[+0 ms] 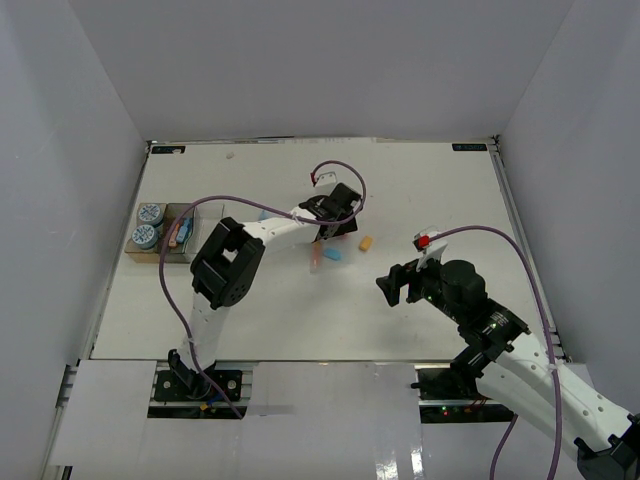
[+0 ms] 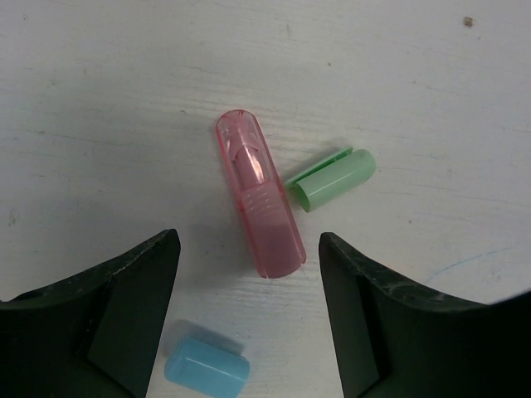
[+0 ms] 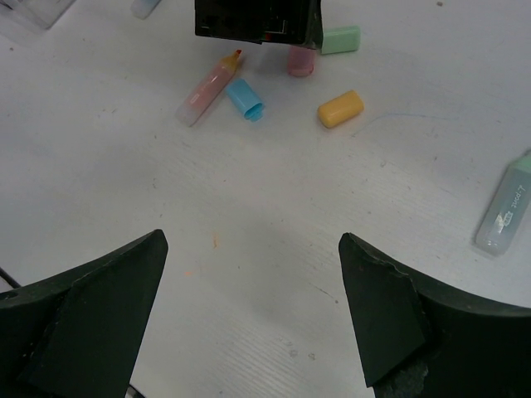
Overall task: Sort the stationery into containers
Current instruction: Pick up the pen from the center of the board.
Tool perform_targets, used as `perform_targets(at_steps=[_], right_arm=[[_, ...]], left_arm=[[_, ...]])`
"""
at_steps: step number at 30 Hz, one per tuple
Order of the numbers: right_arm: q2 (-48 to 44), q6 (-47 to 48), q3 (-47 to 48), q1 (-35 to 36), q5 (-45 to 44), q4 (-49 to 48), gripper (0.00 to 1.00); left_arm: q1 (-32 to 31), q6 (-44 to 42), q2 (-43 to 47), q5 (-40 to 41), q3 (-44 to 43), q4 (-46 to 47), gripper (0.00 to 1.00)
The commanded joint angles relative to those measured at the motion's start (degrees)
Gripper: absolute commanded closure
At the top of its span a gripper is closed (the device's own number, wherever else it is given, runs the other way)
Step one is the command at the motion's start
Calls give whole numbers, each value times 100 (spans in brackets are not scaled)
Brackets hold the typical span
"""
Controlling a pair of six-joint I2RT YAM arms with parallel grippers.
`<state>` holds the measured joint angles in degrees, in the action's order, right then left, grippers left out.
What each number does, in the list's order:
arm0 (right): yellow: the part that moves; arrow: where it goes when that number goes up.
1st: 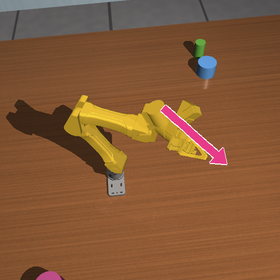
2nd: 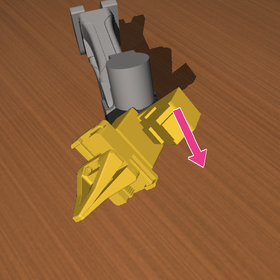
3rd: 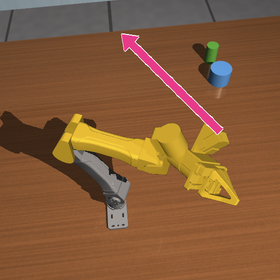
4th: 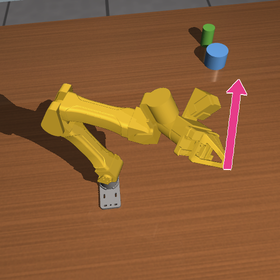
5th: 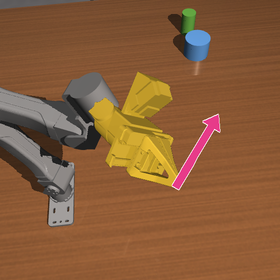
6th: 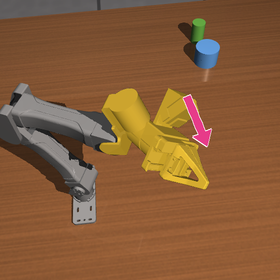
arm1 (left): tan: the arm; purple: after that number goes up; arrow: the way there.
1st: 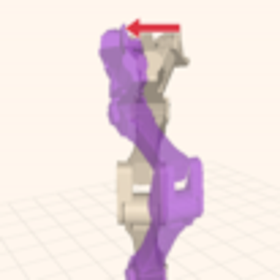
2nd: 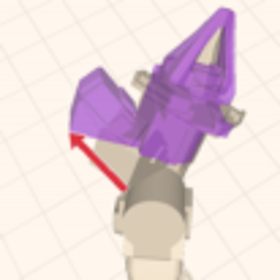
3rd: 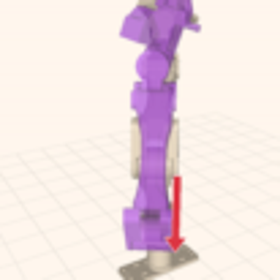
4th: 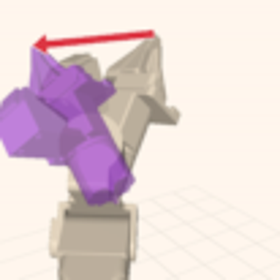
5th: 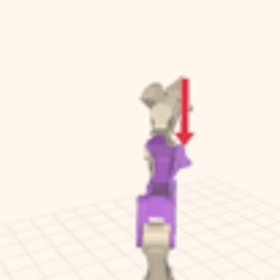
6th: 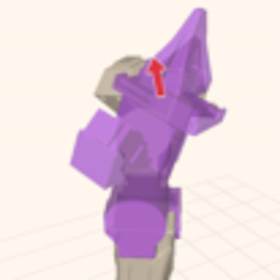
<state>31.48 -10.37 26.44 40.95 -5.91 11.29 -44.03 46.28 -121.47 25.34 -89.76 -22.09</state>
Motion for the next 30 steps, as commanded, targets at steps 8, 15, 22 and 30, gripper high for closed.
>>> perform_targets(at_steps=[8,15,22,30], right_arm=[[-37,-70,-7,10,-68,40,10],[-63,-79,-7,10,-50,66,10],[-64,-79,-33,18,-42,66,10],[-90,-79,-42,18,-50,66,10]], left_arm=[[-132,-304,-342,208,-420,3,28],[-158,-365,-413,366,-385,-33,37],[-158,-549,-264,489,-157,-103,56],[-97,-1128,-70,524,-173,-6,71]])
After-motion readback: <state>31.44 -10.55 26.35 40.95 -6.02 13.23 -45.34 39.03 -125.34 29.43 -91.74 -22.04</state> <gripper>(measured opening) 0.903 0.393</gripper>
